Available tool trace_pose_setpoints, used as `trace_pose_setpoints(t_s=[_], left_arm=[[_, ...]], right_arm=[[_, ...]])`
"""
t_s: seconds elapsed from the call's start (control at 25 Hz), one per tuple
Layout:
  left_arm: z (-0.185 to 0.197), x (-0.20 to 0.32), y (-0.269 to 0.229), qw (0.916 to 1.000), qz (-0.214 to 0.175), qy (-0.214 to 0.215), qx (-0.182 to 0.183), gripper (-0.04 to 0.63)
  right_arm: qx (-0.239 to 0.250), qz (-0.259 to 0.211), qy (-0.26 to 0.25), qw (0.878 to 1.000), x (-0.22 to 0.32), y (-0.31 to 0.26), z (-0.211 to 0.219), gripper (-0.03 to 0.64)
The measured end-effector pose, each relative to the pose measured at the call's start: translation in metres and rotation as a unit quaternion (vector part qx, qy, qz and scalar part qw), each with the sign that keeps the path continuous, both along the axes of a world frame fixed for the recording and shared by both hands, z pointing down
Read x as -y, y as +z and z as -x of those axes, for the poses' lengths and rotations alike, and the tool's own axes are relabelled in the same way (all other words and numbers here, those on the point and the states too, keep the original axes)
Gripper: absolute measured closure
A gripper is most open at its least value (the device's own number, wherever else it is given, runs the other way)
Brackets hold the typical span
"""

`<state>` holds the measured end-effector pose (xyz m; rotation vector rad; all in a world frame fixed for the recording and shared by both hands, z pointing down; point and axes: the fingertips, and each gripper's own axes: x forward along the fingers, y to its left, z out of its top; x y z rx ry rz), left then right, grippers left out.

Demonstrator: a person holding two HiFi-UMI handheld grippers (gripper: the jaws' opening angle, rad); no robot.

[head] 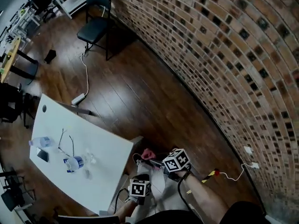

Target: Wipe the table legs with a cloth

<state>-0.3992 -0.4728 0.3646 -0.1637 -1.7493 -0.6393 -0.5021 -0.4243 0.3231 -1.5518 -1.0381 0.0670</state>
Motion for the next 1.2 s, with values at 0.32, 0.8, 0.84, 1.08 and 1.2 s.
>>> trace_pose_setpoints(t_s=[0.32,0.8,0.84,1.08,1.2], left_arm=[[0.029,-0.052,-0.065,0.9978,0.018,-0.022,0.06,0.592],[0.067,-0.06,-0.09,0.9947,-0.035,-0.032,0.091,0.592],[0.072,-0.061,-0.09,0.9942,-0.039,-0.034,0.095,0.592],[0.096,-0.082,-0.105,0.9899,-0.043,-0.038,0.129,0.592],[0.099,-0.078,-0.109,0.9898,-0.04,-0.028,0.134,0.592]], right_arm=[[0.114,-0.008,-0.038,0.993,0.004,-0.064,-0.011,0.557],[0.185,-0.009,-0.016,0.983,-0.008,-0.112,0.025,0.558],[0.186,-0.013,-0.012,0.982,-0.005,-0.113,0.024,0.558],[0.2,-0.014,0.005,0.98,-0.013,-0.116,0.018,0.558],[0.196,-0.015,0.007,0.981,-0.012,-0.115,0.016,0.558]])
